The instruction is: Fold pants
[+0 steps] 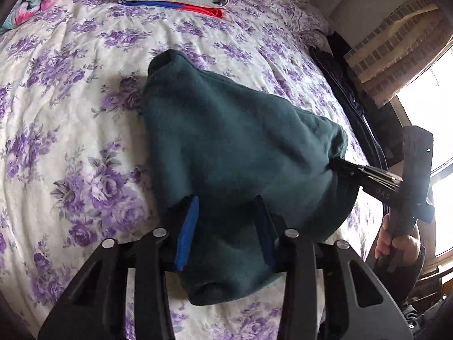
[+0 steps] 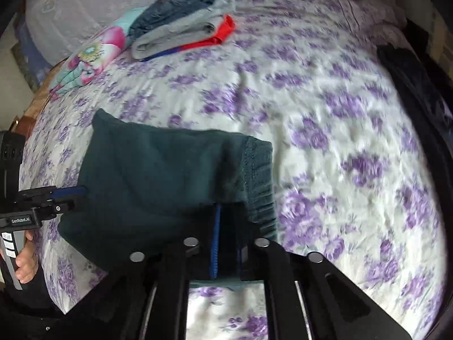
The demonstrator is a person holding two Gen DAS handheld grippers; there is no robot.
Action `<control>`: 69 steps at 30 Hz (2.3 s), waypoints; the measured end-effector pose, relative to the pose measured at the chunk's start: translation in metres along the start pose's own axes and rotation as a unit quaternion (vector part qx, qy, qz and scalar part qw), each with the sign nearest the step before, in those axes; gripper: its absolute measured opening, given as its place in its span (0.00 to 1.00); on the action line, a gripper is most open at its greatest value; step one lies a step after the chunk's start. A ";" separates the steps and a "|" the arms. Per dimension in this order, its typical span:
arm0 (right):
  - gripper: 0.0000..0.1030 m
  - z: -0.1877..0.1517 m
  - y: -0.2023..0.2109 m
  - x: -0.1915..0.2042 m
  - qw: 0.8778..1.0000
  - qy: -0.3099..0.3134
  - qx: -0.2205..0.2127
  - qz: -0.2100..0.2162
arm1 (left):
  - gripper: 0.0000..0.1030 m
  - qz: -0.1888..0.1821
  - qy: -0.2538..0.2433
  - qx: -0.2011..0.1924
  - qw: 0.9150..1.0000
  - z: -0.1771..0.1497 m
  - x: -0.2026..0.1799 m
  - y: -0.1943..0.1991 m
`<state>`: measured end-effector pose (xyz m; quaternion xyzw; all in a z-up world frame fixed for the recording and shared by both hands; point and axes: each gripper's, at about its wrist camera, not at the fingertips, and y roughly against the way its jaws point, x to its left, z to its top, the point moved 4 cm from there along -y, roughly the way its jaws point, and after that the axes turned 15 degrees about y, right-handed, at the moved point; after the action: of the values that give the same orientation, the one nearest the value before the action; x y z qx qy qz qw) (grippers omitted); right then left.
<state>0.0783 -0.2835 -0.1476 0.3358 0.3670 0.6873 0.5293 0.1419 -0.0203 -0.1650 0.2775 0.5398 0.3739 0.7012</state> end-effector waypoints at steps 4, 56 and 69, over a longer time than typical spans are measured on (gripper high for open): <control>0.06 0.006 0.002 0.014 0.998 0.043 0.026 -0.037 | 0.35 -0.001 -0.007 0.001 1.000 0.001 0.002 0.004; 0.68 0.040 0.098 0.069 0.990 0.092 -0.089 0.061 | 0.65 -0.040 0.100 0.061 0.992 0.022 0.042 0.019; 0.71 -0.095 0.071 0.003 0.992 -0.103 -0.073 0.001 | 0.76 -0.028 0.037 0.070 0.996 0.031 -0.002 -0.010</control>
<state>-0.0378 -0.3064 -0.1340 0.3654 0.2592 0.6745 0.5868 0.1737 -0.0271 -0.1638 0.2965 0.5976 0.3254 0.6701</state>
